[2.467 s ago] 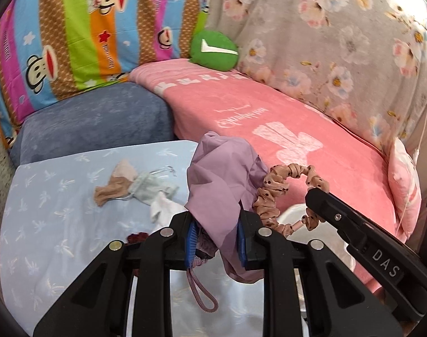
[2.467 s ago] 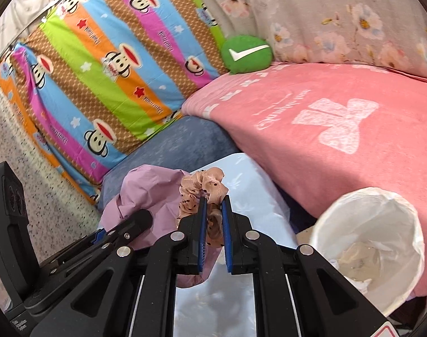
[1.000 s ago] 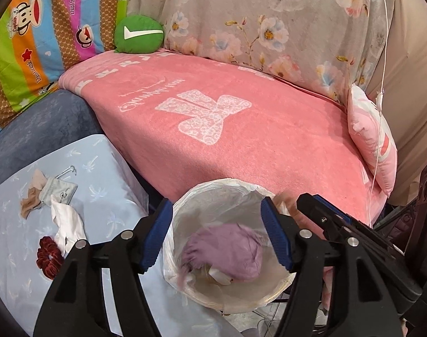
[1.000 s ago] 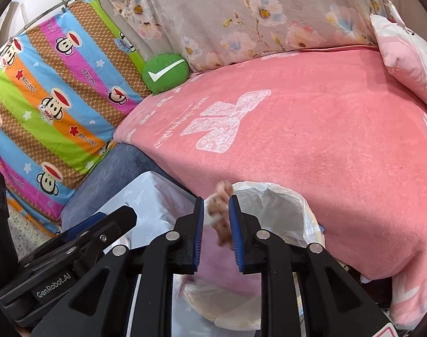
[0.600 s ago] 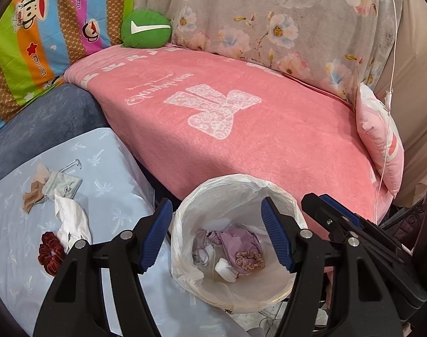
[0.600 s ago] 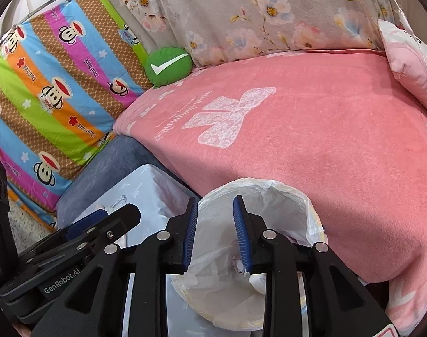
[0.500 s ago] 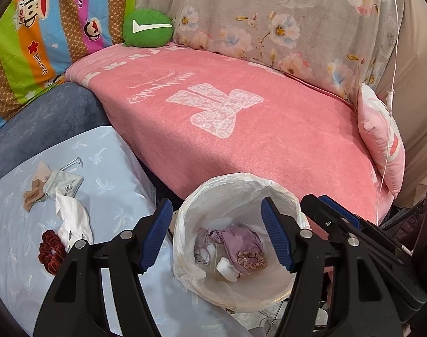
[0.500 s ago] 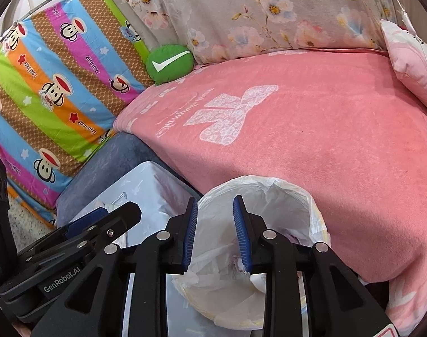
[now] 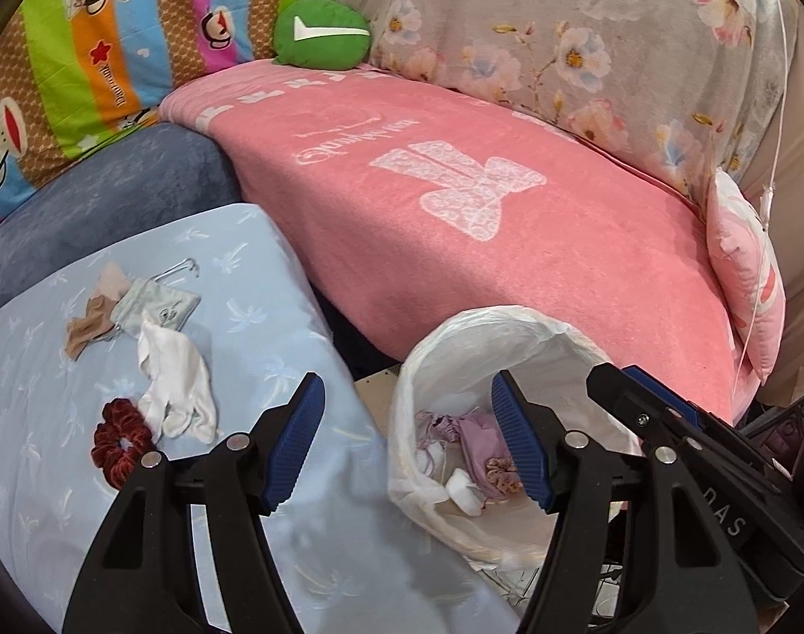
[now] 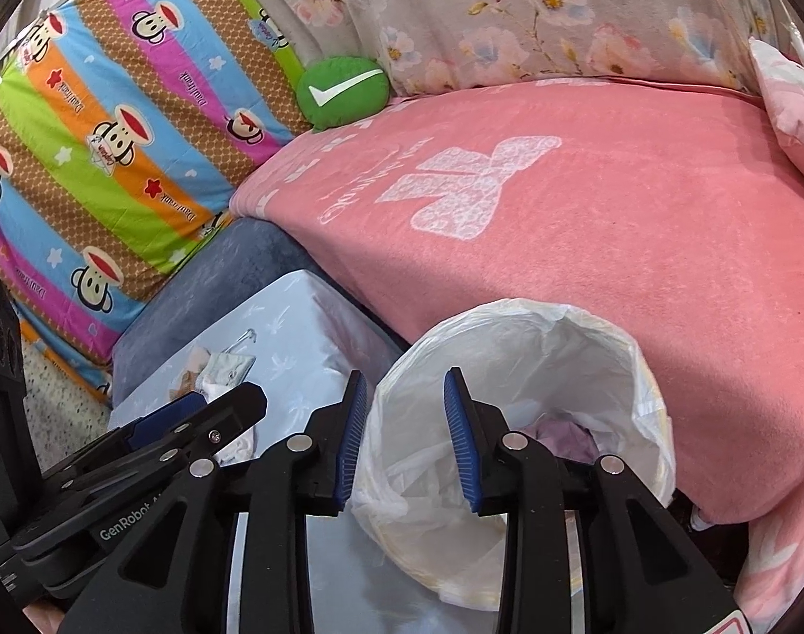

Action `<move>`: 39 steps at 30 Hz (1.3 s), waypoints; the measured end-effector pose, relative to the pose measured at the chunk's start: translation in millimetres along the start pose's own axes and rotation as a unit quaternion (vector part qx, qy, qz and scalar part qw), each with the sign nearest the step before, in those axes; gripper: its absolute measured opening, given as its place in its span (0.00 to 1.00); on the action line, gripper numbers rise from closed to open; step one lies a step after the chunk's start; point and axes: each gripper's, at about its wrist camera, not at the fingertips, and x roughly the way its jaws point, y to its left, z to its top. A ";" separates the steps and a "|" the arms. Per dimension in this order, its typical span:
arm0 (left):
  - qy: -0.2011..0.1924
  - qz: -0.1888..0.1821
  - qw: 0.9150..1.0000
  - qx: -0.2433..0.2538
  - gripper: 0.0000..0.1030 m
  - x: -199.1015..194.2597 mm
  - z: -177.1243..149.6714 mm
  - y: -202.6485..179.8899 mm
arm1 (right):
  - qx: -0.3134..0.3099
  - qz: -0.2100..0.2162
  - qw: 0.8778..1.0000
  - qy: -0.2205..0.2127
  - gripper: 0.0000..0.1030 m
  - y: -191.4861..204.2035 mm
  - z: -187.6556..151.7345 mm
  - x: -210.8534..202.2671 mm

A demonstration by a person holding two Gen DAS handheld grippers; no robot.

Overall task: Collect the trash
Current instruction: 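Move both tools back over the remaining items on the table, then grasp the dark-red scrunchie with the left tool while the right tool grasps the white glove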

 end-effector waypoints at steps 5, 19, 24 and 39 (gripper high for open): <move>0.000 0.012 1.000 -0.020 0.61 -2.7 -5.3 24.1 | -0.024 0.009 1.000 0.013 0.31 23.7 -5.3 11.3; 0.012 0.070 0.993 -0.090 0.61 -5.7 -27.1 111.8 | -0.085 0.024 0.995 0.051 0.36 95.0 -26.3 47.4; 0.021 0.095 0.987 -0.125 0.61 -6.8 -39.3 152.8 | -0.111 0.032 0.991 0.065 0.38 125.2 -36.8 64.6; 0.057 0.132 0.973 -0.181 0.60 10.3 -66.1 241.6 | -0.167 0.047 0.978 0.113 0.46 202.0 -61.7 141.5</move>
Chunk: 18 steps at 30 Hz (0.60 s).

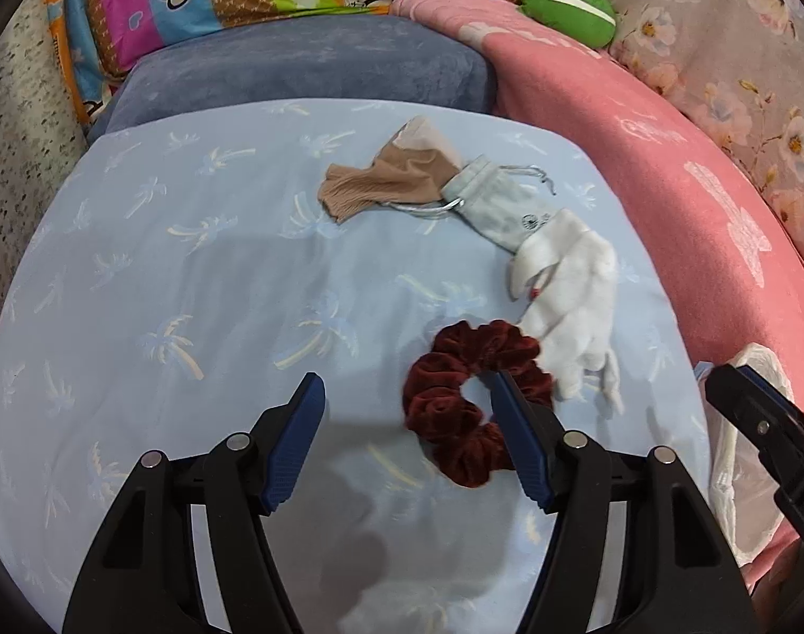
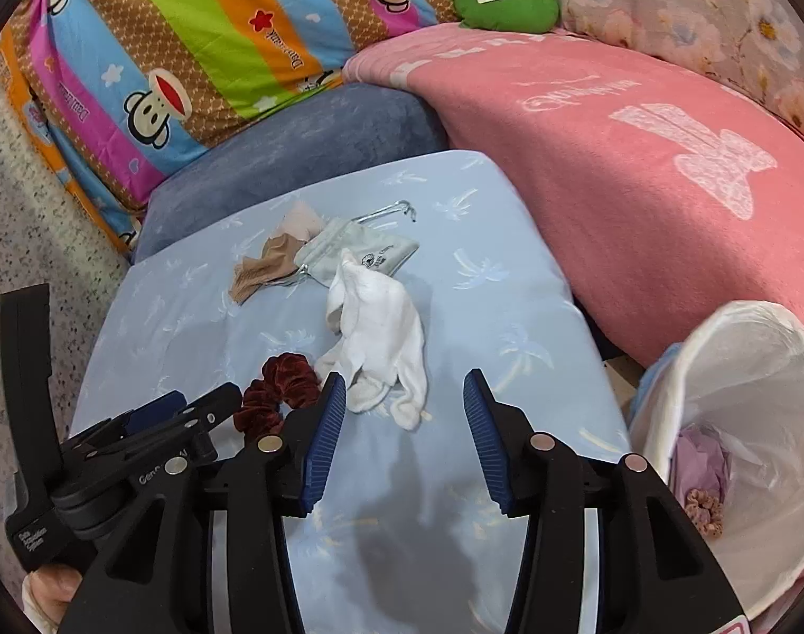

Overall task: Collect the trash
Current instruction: 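Grasp the dark-red scrunchie with the left tool while the right tool grasps the white glove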

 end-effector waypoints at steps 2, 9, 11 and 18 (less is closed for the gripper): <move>0.005 -0.002 1.000 0.005 0.58 5.9 0.5 1.4 | -0.003 -0.002 1.000 0.005 0.47 5.4 2.4 11.6; 0.030 -0.019 0.999 0.019 0.40 25.6 1.5 1.4 | -0.017 -0.024 0.999 0.021 0.47 14.9 14.7 51.5; 0.036 -0.025 0.999 0.019 0.33 30.8 2.8 1.7 | -0.017 -0.031 0.999 0.027 0.47 16.3 16.8 63.2; 0.037 -0.044 0.998 0.024 0.20 38.4 8.9 -1.3 | -0.025 -0.043 0.998 0.043 0.47 18.9 19.0 95.3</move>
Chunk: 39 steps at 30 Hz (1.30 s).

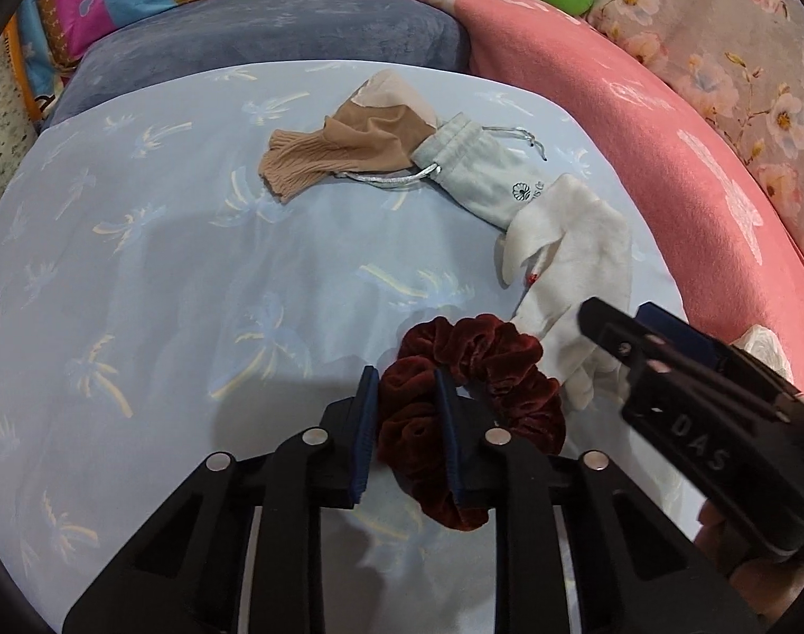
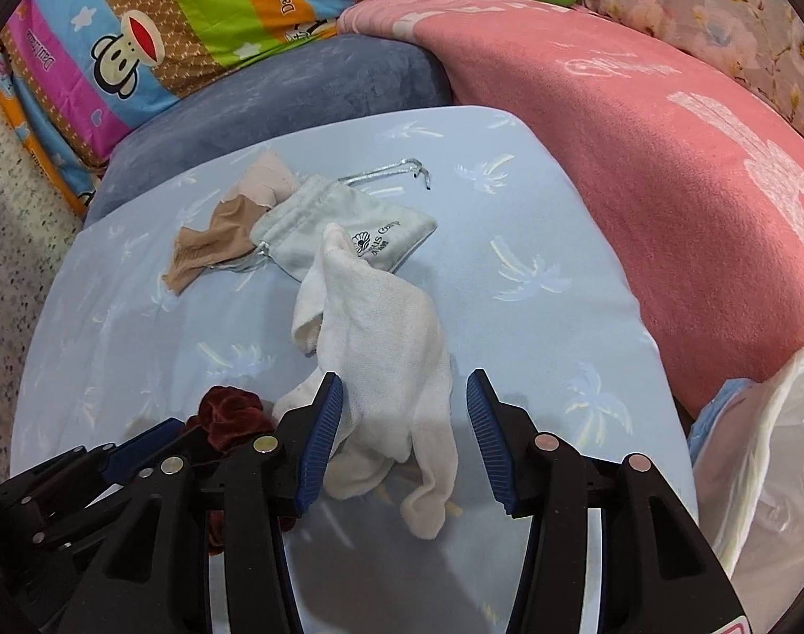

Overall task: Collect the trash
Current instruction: 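Grasp the dark-red scrunchie with the left tool while the right tool grasps the white glove, then carry the red scrunchie and white glove over the white bin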

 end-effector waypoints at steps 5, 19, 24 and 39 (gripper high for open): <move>0.000 -0.013 1.000 -0.008 0.19 3.2 2.8 2.6 | 0.000 0.004 1.000 0.011 0.46 2.0 0.1 14.4; 0.003 -0.016 1.000 -0.013 0.12 -3.8 3.1 -4.1 | -0.015 0.015 1.000 0.003 0.07 13.9 -1.6 -6.4; -0.011 -0.014 1.000 -0.009 0.11 -22.8 0.9 -11.0 | -0.012 0.018 0.999 -0.025 0.06 8.5 -4.0 -41.9; -0.076 -0.026 0.996 0.035 0.09 -89.5 -4.0 -63.6 | 0.027 0.023 0.994 -0.105 0.06 -43.1 -20.0 -152.5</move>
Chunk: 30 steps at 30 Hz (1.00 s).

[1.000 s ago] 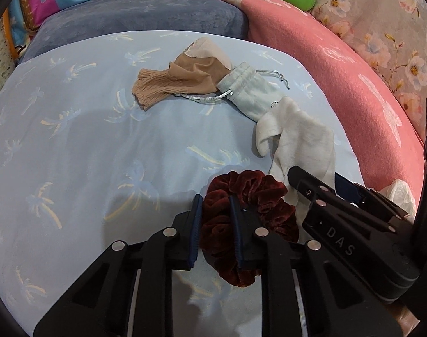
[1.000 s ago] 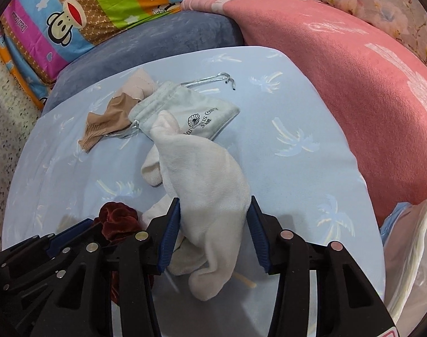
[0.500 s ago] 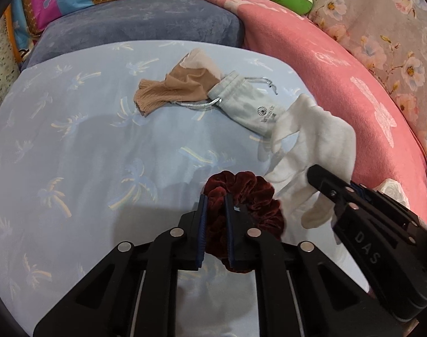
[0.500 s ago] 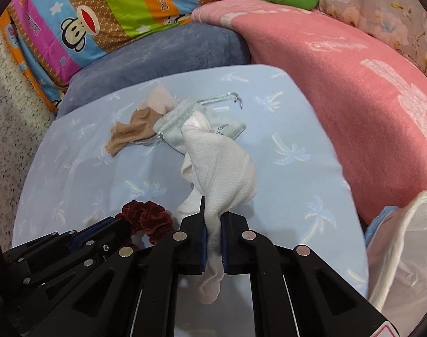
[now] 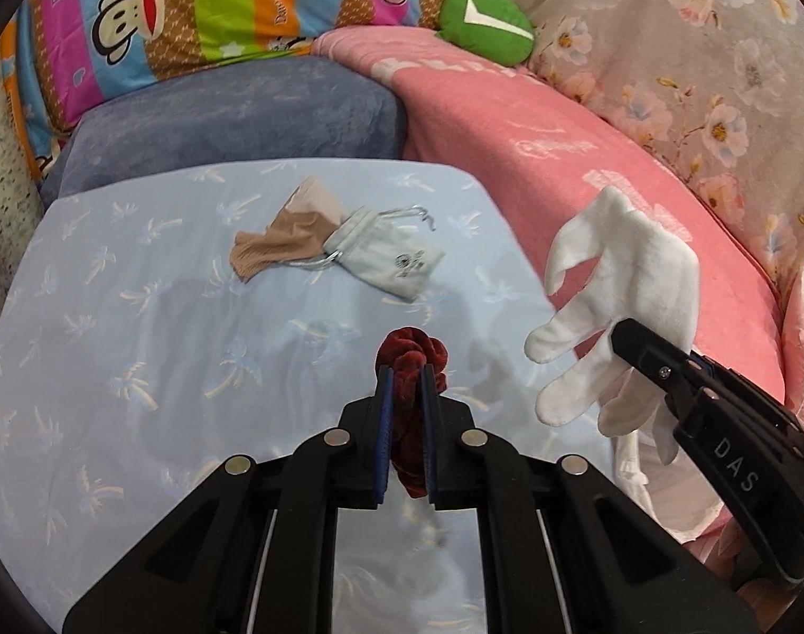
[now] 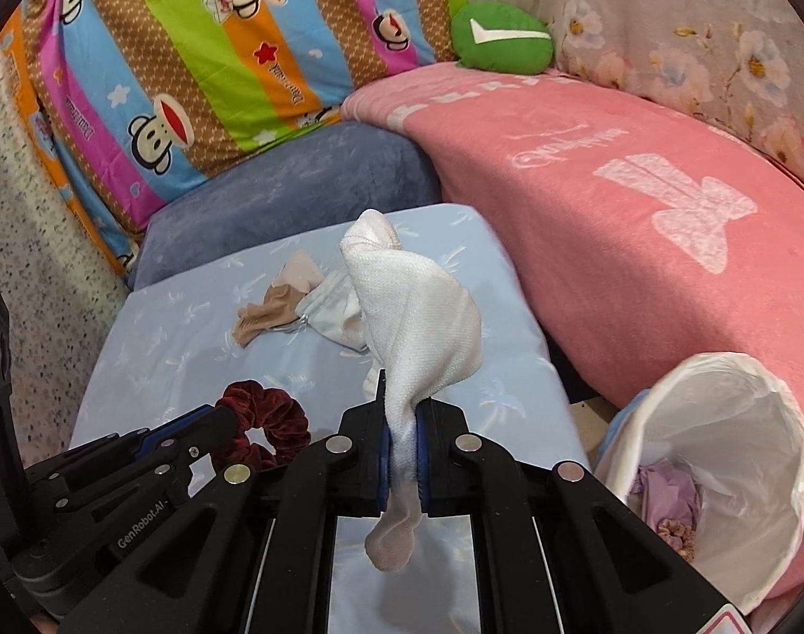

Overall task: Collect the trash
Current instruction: 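Carry the red scrunchie and white glove over the white bin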

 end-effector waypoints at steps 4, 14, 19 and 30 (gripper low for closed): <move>-0.014 -0.007 1.000 0.018 0.09 -12.9 -0.3 -21.3 | 0.013 -0.004 1.000 -0.017 0.06 -16.4 -0.3 -22.7; -0.039 -0.037 0.996 0.069 0.09 -37.4 -6.2 -85.2 | 0.048 -0.026 0.997 -0.050 0.06 -65.1 -10.5 -74.3; -0.044 -0.058 0.992 0.100 0.09 -42.7 -12.4 -124.1 | 0.070 -0.043 0.995 -0.061 0.06 -95.9 -18.3 -95.8; -0.029 -0.090 0.983 0.158 0.10 -36.2 -30.4 -193.7 | 0.113 -0.078 0.988 -0.076 0.06 -159.8 -39.6 -129.6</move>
